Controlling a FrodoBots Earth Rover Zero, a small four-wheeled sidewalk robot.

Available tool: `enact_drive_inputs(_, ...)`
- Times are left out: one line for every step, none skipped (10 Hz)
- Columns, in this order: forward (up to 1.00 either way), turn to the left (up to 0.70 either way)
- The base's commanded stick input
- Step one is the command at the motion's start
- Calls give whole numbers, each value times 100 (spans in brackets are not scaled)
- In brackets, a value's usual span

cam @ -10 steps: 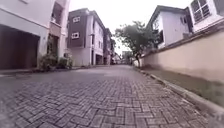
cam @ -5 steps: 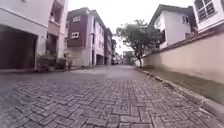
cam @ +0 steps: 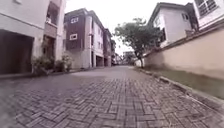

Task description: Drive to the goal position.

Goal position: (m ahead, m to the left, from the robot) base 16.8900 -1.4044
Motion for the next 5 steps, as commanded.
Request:
enact_drive_inputs(69, 3)
enact_drive_inputs(69, 3)
enact_drive_inputs(69, -2)
enact_drive_inputs(69, -15)
enact_drive_inputs(69, -29)
